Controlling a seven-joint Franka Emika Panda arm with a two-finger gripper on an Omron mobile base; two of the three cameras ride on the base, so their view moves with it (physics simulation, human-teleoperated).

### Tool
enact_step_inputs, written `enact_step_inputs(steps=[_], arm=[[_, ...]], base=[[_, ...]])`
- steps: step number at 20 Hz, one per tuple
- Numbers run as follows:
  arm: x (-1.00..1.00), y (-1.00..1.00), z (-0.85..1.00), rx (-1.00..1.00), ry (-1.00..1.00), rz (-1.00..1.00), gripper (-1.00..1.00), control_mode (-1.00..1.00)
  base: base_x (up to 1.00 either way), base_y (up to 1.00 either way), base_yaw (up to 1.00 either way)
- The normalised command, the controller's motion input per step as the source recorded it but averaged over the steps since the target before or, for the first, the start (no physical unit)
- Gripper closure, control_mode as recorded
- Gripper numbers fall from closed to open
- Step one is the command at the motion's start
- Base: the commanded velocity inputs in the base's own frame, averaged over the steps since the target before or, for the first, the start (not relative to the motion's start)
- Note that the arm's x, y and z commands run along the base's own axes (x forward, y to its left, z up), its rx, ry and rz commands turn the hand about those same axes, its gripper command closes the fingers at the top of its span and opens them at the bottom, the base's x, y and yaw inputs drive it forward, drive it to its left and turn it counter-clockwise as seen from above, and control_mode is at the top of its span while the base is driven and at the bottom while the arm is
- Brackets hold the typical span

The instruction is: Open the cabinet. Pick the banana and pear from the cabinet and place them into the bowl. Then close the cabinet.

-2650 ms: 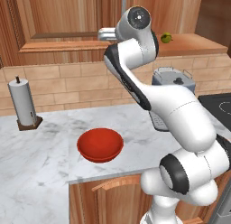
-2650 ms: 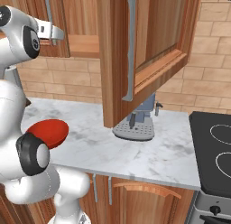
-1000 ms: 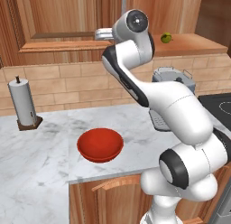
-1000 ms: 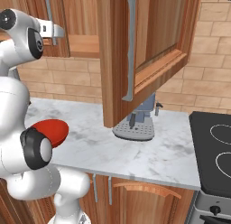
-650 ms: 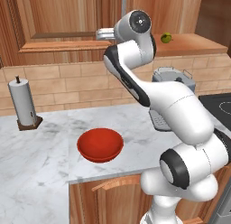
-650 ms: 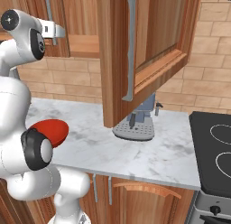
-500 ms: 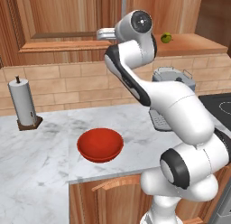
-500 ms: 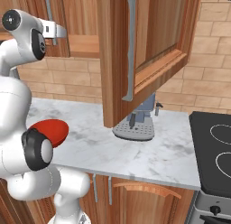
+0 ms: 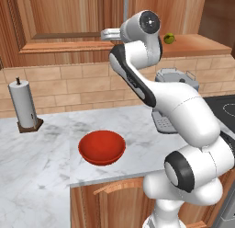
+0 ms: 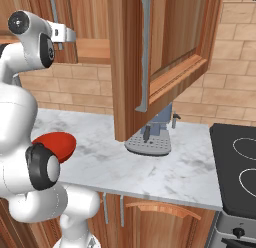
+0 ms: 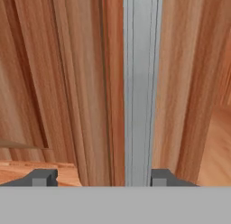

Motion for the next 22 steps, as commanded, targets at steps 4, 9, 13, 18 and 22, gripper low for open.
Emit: enact_step_inputs(steps=[4,9,13,18,22], arm=[[0.59,-0.61,-0.28,0.03,0.00,0.00,1.00,-1.00],[0.15,-0.55,-0.09,0.02,0.00,0.00,1.00,-1.00],[-0.14,-0.41,-0.05,0.00,0.00,0.00,1.00,-1.00],[-0.19,-0.06,-0.15,0.00,-0.01,0.00,1.00,-1.00],[0.00,0.00,-0.13,0.00,0.00,0.00,1.00,-1.00]], base=[[0.00,0.00,0.00],[0.00,0.00,0.00],[0.00,0.00,0.00],[0.00,0.00,0.00],[0.00,0.00,0.00]])
